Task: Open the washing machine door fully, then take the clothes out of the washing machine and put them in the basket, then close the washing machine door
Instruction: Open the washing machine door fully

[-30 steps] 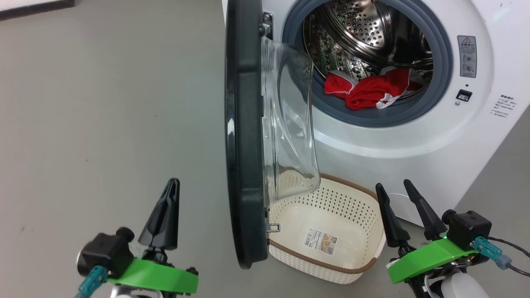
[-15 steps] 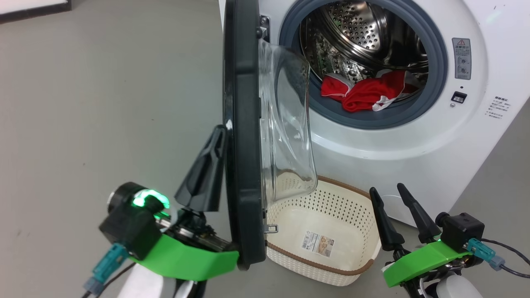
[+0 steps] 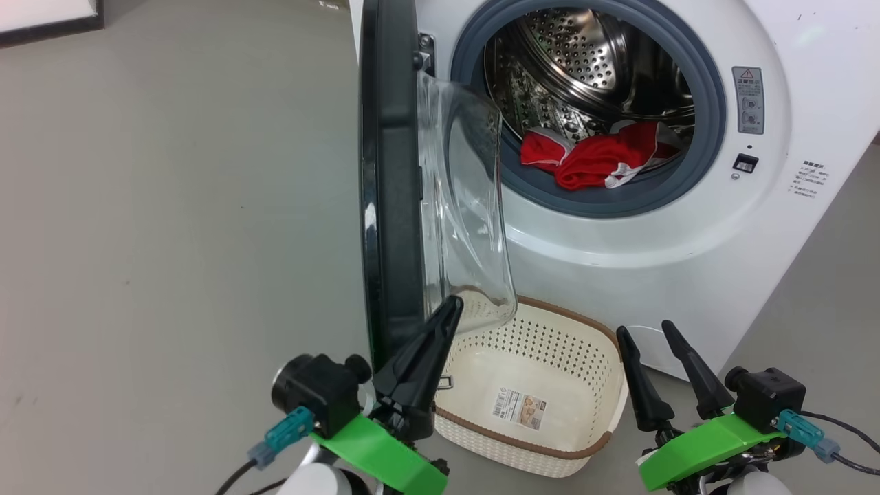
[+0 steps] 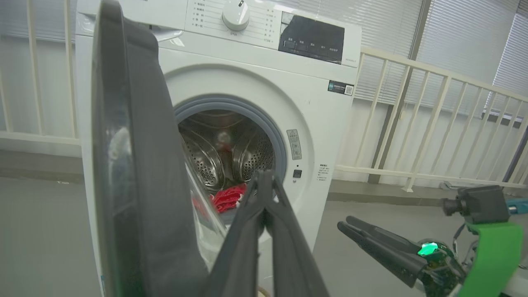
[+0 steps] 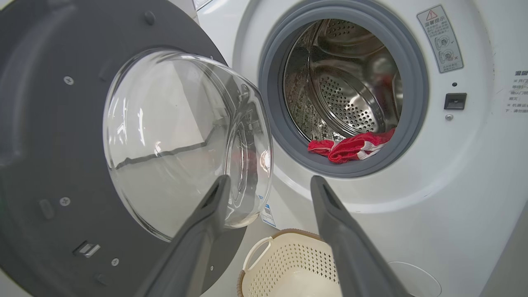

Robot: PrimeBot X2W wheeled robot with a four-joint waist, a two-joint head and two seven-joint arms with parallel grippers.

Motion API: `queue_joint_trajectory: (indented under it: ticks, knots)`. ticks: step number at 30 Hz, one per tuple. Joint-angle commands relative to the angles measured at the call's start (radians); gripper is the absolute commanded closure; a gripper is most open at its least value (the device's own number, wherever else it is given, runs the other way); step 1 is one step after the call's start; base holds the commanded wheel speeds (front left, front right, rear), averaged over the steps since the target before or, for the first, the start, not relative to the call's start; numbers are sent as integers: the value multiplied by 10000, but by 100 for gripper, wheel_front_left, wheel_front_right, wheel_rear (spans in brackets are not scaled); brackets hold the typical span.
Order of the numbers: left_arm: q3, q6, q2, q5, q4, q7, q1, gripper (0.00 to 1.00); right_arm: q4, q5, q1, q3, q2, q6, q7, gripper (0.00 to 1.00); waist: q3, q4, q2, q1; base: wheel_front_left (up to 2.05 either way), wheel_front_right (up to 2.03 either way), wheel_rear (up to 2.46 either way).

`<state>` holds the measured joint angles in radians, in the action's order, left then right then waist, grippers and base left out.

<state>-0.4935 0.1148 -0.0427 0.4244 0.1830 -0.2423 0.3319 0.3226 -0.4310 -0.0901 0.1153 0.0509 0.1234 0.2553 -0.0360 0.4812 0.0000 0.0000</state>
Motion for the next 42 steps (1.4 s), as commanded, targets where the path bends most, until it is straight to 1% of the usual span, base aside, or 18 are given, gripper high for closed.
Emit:
queue_joint_trajectory:
  ticks: [1, 6, 13, 19, 28, 42]
  knots:
    - [243, 46, -77, 157, -76, 53, 302, 100, -229, 29, -178, 257, -7, 73, 64, 0, 6, -14, 0, 0, 0, 0, 0]
    - [88, 41, -100, 403, 719, 550, 358, 100, -218, 19, -173, 279, -7, 73, 65, 0, 21, -12, 0, 0, 0, 0, 0]
    - [340, -259, -115, 711, 1261, 797, 399, 100, -257, 40, -160, 243, -7, 73, 65, 0, 39, 62, 0, 0, 0, 0, 0]
    - [460, -409, -189, 766, 1323, 725, 403, 100, -241, 34, -136, 228, -7, 73, 65, 0, 74, 198, 0, 0, 0, 0, 0]
    - [794, -806, -415, 781, 1225, 525, 357, 100, -160, -2, -259, 408, -7, 73, 65, 0, 189, 293, 0, 0, 0, 0, 0]
    - [1751, -1611, -1094, 909, 1028, 320, 195, 100, -52, 25, -393, 552, -7, 73, 65, 0, 379, 366, 0, 0, 0, 0, 0]
